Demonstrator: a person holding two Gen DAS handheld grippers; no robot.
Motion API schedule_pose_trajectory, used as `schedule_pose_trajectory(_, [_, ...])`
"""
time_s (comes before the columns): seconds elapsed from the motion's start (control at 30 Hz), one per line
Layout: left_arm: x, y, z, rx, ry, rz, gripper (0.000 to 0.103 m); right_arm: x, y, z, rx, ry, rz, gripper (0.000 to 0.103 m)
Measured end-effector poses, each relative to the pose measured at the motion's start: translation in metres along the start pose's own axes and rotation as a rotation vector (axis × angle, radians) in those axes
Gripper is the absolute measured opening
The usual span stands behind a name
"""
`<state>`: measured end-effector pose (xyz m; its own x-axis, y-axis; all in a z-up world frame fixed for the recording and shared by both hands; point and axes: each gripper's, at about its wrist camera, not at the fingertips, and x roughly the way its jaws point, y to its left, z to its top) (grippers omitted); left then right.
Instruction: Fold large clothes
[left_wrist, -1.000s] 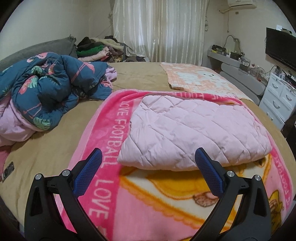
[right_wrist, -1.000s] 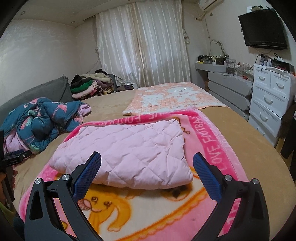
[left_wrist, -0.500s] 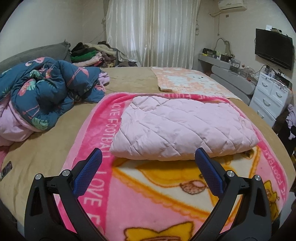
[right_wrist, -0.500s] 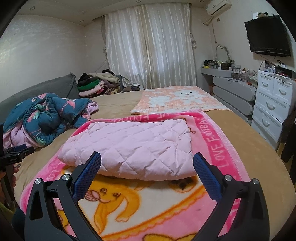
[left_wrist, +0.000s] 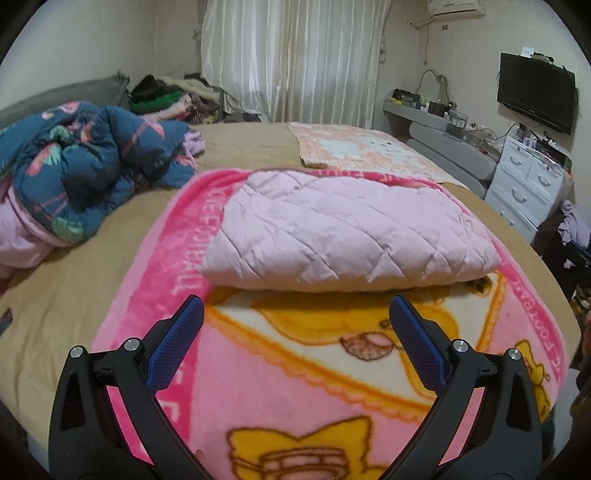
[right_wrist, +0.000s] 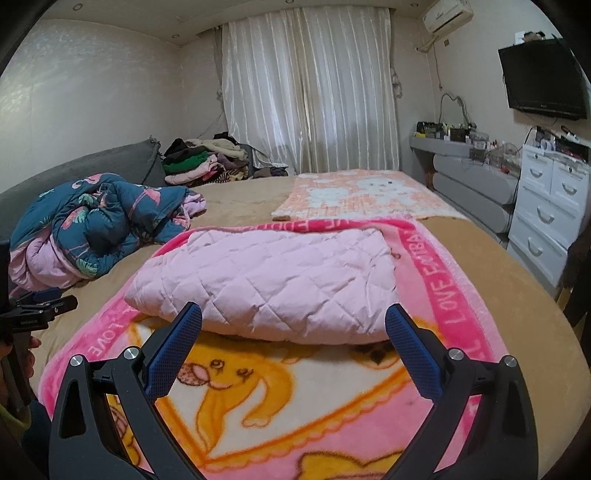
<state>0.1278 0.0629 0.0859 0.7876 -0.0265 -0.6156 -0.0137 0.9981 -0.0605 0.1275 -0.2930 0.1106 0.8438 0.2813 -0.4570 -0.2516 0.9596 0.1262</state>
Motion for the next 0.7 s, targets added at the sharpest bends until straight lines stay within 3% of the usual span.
schedule_pose_trajectory(0.33, [0.026, 0.002, -0.027, -0.004, 0.085, 0.017, 0.094, 0.016, 0.0, -0.022, 0.025, 0.051, 0.003, 0.099])
schedule_pose_trajectory(0.7, [0.07, 0.012, -0.047, -0.044, 0.185, 0.036, 0.094, 0.059, -0.016, -0.062, 0.119, 0.194, -0.033, 0.099])
